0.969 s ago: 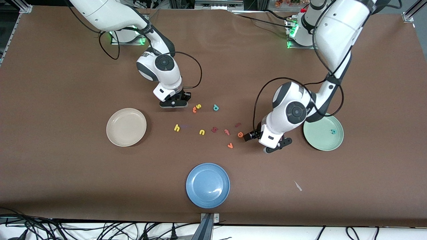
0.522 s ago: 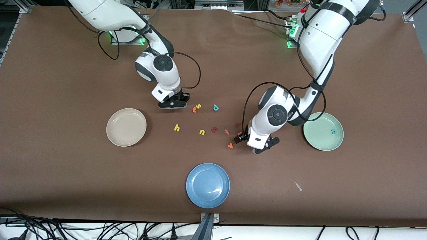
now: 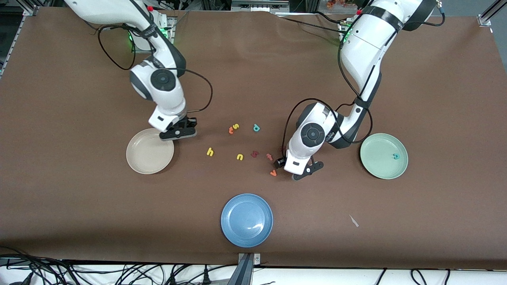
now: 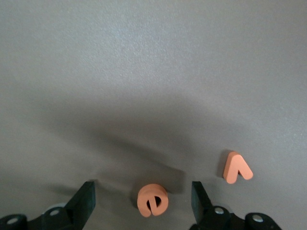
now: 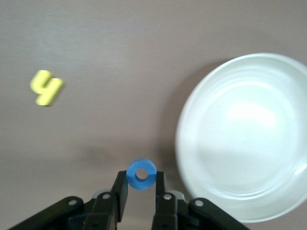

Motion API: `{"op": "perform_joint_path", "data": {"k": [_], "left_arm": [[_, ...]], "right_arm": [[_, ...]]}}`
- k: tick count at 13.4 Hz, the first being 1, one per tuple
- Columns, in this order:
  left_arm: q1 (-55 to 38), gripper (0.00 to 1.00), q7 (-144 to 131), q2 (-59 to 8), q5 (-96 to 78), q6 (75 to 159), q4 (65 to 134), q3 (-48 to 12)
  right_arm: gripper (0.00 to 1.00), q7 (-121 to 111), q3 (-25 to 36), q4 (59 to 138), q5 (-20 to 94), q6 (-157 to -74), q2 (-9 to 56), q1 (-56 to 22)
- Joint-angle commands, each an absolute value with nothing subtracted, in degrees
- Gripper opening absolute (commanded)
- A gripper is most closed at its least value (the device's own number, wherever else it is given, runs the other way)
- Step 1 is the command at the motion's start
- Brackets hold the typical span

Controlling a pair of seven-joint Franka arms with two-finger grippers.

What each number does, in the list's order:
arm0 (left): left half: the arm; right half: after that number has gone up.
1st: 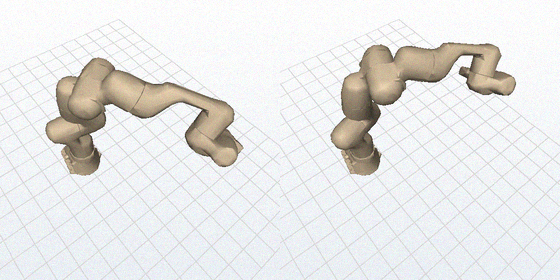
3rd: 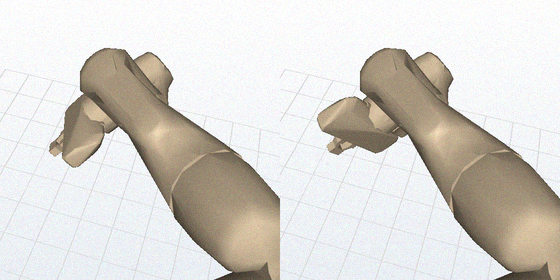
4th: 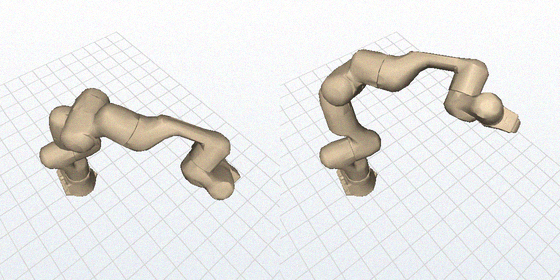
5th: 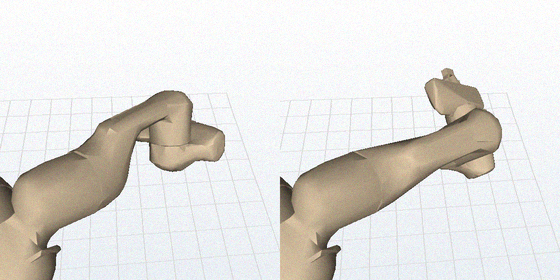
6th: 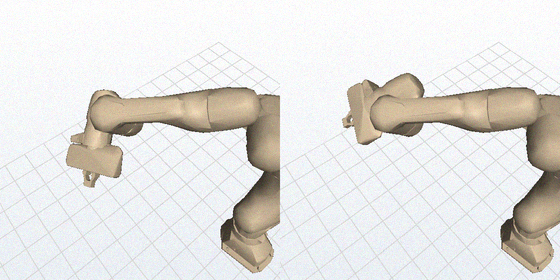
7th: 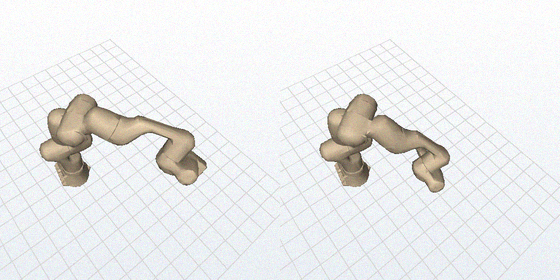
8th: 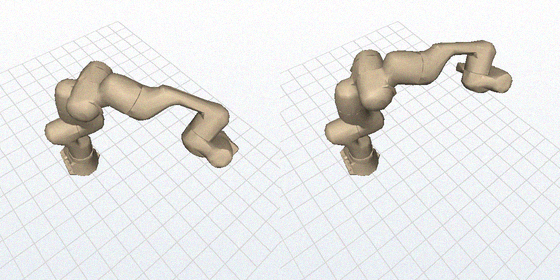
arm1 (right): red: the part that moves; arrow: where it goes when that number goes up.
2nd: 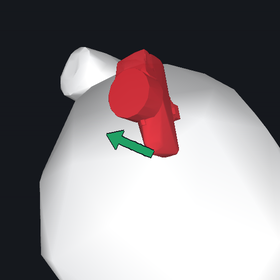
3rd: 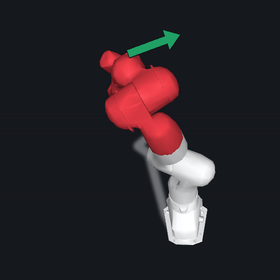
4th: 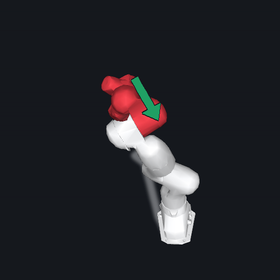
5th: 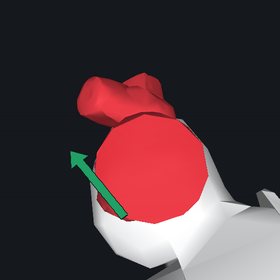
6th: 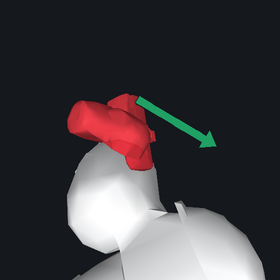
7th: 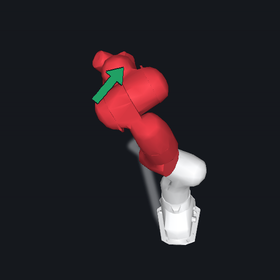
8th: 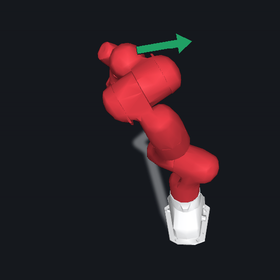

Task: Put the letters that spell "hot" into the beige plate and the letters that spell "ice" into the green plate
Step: 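Place the blue o on the beige plate with the right gripper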

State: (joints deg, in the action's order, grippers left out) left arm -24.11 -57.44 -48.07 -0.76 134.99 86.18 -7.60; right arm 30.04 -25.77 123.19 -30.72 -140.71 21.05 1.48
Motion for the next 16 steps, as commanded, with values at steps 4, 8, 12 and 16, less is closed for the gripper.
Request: {"op": "perform_joint_path", "data": {"k": [4,8,12,16], "left_arm": [[-24.9,0.61,-59.2,-49.5,1.3,134.0,84.0,-6.9],[-25.0,0.52,-59.3,-49.7,2.2,134.0,84.0,-6.9],[-26.0,0.49,-59.6,-49.7,2.0,133.9,84.0,-6.9],[-26.4,0.49,-60.2,-49.7,2.1,133.9,83.9,-6.9]], "right_arm": [[0.10,7.1,-18.7,121.1,-25.5,-140.7,20.8,3.9],[0.94,5.1,-18.0,120.4,-19.7,-141.9,21.8,4.4],[0.96,6.5,-18.5,116.4,-17.8,-141.2,24.0,4.1],[0.96,15.1,-20.8,110.9,-13.0,-138.9,27.9,0.6]]}}
